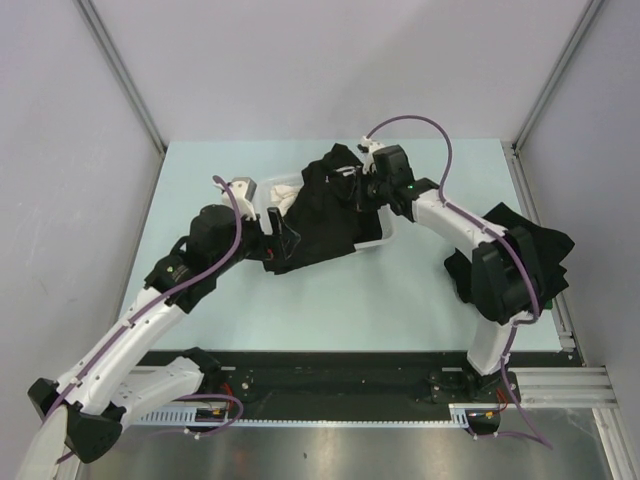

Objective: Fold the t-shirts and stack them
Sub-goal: Grab the tshirt from the pile, then move the tshirt to the center of the board

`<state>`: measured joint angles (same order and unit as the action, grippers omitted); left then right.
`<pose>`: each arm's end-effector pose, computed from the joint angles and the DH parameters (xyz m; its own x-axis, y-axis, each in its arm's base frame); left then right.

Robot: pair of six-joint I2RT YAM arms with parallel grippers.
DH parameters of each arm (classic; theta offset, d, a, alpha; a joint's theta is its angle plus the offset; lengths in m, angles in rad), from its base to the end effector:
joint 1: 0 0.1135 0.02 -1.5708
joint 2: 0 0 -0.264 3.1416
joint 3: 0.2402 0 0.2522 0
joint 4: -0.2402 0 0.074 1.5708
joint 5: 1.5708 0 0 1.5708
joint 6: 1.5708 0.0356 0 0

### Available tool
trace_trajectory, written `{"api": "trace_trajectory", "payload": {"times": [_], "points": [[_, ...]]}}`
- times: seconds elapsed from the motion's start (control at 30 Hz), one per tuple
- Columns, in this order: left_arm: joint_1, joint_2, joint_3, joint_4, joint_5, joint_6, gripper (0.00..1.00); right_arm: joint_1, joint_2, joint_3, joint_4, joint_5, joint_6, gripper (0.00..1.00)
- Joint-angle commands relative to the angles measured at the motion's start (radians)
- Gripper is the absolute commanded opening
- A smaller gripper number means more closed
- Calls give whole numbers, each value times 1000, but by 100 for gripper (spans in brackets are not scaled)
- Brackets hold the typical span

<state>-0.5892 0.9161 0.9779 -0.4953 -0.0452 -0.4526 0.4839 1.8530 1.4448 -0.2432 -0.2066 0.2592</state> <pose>0.1667 -0.1095 0.3519 -0.5419 -0.1632 -0.8244 0.3159 0.8695 -0.3798 0.3761 0.2059 0.2589 -0.6725 -0.0700 -0.7368 -0.4421 0.8364 0.3240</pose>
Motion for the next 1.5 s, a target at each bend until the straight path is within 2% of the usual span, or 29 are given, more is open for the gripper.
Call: {"api": "trace_trajectory", "payload": {"times": [0.0, 0.17, 0.43, 0.63, 0.77, 0.9, 1.03, 1.33, 1.37, 1.4, 1.43, 1.47], "points": [[-6, 13, -16, 67, 21, -8, 100, 25, -202, 58, -65, 58, -64, 0], [-6, 52, -19, 115, 60, 0, 100, 27, -325, 57, -160, 93, -89, 0], [-6, 147, 34, 164, 102, 20, 99, 21, -530, 121, -346, 58, -49, 0], [-6, 217, 82, 185, 125, 35, 100, 15, -594, 276, -534, -60, 9, 0], [-4, 254, 117, 192, 125, 54, 100, 9, -581, 327, -659, -248, 52, 0], [-6, 286, 162, 189, 128, 78, 99, 9, -560, 276, -768, -379, 52, 0], [-6, 316, 192, 181, 139, 84, 100, 5, -565, 106, -783, -384, 28, 0], [-6, 303, 183, 175, 137, 83, 99, 16, -419, -7, -818, -401, -6, 0], [-6, 302, 182, 175, 137, 83, 99, 16, -381, -12, -829, -401, -12, 2], [-8, 300, 179, 175, 134, 81, 99, 19, -367, -17, -838, -396, -20, 10], [-6, 296, 179, 175, 134, 81, 100, 22, -353, -15, -840, -367, -23, 25], [-6, 296, 179, 175, 133, 81, 100, 24, -347, -17, -840, -352, -28, 27]]}}
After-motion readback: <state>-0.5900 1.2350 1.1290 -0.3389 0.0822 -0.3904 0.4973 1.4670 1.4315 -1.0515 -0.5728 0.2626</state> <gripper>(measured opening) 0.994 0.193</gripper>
